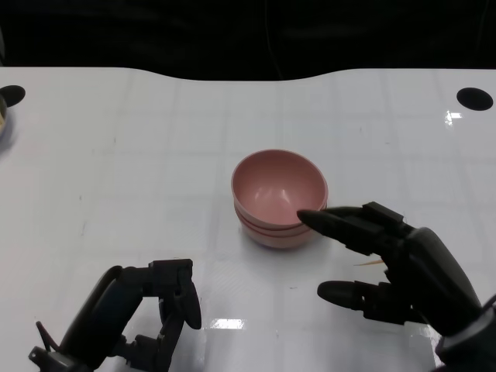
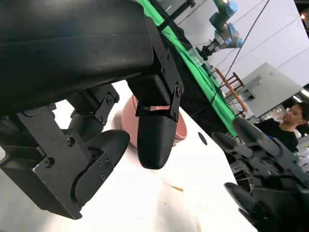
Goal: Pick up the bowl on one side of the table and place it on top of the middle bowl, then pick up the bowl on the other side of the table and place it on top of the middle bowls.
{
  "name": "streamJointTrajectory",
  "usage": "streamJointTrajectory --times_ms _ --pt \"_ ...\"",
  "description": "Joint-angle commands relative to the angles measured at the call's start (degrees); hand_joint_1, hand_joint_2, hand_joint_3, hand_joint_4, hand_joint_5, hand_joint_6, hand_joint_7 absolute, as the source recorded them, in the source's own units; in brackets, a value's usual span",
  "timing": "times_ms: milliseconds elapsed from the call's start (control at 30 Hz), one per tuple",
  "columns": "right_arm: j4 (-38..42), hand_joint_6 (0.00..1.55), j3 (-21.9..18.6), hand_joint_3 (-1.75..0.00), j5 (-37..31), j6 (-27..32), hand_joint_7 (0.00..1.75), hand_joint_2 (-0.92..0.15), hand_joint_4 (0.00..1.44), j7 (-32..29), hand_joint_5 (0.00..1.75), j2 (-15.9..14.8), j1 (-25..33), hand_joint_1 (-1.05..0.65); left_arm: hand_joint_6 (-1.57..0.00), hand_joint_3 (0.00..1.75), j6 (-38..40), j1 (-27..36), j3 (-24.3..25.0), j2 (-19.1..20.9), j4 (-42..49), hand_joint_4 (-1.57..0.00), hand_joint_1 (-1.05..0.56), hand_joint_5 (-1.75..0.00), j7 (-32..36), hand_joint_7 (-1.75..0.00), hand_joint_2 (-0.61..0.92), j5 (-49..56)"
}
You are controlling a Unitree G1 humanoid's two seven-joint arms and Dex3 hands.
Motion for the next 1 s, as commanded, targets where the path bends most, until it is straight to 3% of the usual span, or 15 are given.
streamJointTrajectory --times_ms 33,133,167,267,367,667,1000 --pt "-2.49 0.76 -2.39 -0.08 3.46 -1.83 0.25 -0.92 0.43 0.9 0.97 0.09 3.4 -0.32 -0.92 1.68 0.02 0.03 0.44 0.86 -0.34 -0.94 0.0 -1.72 -0.08 -1.45 0.19 0.08" --pt "-3.86 0.85 -3.73 -0.09 7.18 -3.98 0.49 -0.89 0.56 1.8 1.22 0.86 6.45 -0.2 -0.92 1.69 -0.31 0.01 0.54 0.75 -0.34 -0.94 0.0 -1.73 0.08 -1.46 0.19 -0.01" --pt "-3.86 0.84 -4.25 -0.29 7.33 -4.95 0.67 -0.78 0.65 1.63 1.26 1.06 7.05 -0.14 -0.91 1.69 -0.46 -0.01 0.59 0.75 -0.26 -0.94 0.01 -1.73 0.08 -1.46 0.19 -0.13" --pt "-2.95 0.84 -6.37 -1.1 6.3 -8.51 1.0 -0.36 0.78 -0.47 1.39 2.47 8.68 -0.04 -0.91 1.68 -1.32 -0.29 0.85 0.94 0.42 -0.93 0.0 -1.74 0.05 -1.48 0.19 -0.48" --pt "-2.01 0.84 -7.21 -1.33 7.71 -9.8 1.14 -0.28 0.82 0.33 1.53 3.45 9.82 0.07 -0.91 1.68 -1.87 -0.53 1.24 0.95 1.02 -0.94 0.0 -1.75 0.36 -1.49 0.2 -0.45" --pt "0.67 0.88 -9.71 -1.72 10.45 -10.98 1.37 -0.15 0.88 1.84 1.69 5.73 10.44 0.18 -0.93 1.67 -4.45 -1.79 1.68 0.68 4.51 -0.96 0.04 -1.69 -1.0 -1.47 0.2 -3.79" --pt "1.86 0.88 -11.26 -1.75 14.32 -9.92 1.44 -0.13 0.93 5.71 1.69 7.5 9.77 0.19 -0.91 1.66 -5.62 -3.3 1.85 0.16 7.53 -0.95 0.05 -1.68 -1.83 -1.48 0.2 -5.0"
